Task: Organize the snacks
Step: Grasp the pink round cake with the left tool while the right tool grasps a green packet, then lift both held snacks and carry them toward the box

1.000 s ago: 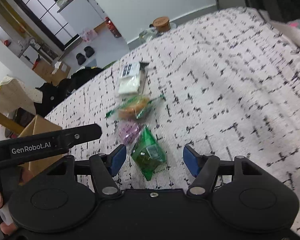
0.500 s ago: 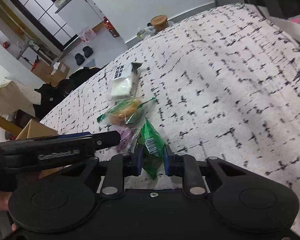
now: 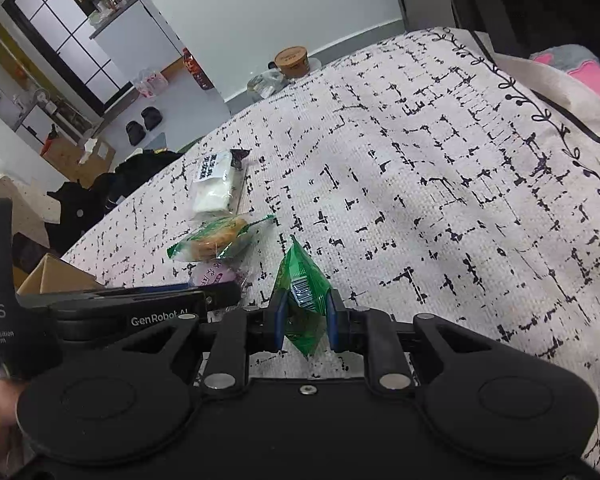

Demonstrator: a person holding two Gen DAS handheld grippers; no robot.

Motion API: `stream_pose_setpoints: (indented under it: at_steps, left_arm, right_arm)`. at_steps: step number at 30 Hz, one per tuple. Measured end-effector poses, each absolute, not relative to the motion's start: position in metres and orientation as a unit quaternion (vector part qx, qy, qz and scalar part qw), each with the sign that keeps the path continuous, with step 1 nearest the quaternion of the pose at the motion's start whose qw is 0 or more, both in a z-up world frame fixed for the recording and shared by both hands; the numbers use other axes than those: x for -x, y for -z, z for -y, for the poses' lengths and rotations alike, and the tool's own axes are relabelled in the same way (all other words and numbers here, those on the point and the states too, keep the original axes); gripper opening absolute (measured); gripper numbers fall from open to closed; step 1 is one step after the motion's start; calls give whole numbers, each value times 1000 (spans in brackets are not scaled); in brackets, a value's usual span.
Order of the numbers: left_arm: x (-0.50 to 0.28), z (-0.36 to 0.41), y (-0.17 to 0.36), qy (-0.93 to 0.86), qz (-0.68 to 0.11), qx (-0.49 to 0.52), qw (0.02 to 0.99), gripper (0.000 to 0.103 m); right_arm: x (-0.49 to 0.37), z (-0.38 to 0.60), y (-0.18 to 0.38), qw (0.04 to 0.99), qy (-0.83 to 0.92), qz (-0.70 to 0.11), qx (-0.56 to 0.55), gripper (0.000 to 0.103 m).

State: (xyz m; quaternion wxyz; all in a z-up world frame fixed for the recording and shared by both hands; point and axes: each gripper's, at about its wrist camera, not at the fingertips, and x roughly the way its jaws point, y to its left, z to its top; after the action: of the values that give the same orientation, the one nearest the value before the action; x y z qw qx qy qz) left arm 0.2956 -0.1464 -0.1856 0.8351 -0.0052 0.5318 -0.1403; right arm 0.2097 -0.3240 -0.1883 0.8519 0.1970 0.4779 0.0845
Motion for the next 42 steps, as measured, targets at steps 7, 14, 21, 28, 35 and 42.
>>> stream_pose_setpoints:
  at_steps: [7,14,21,28,35,42]
  left_arm:
    - [-276,137,167,154,-523,11,838,35]
    - [-260,120,143,159,-500,22,851,35]
    - [-245,101,122,159,-477,37,864,35]
    - [-229,79,102,151,-452,53,877,35]
    - [-217,47,84,134,-430,77,889,35]
    - [-209,12,72,111,-413,91,899,35]
  right_arm:
    - [-202,321,176,860,-87,-466,-191,20]
    - [-200,311,159,869,-93,-449,-184,20]
    - [-195,289,143,878,-109,-432,-174,20]
    - [-190,272,129,886,-124,-417,-161,20]
    - [-187,253,114,891,-136,-407,-150,19]
    - [-183,227,102,894,-152,-396,-144,19]
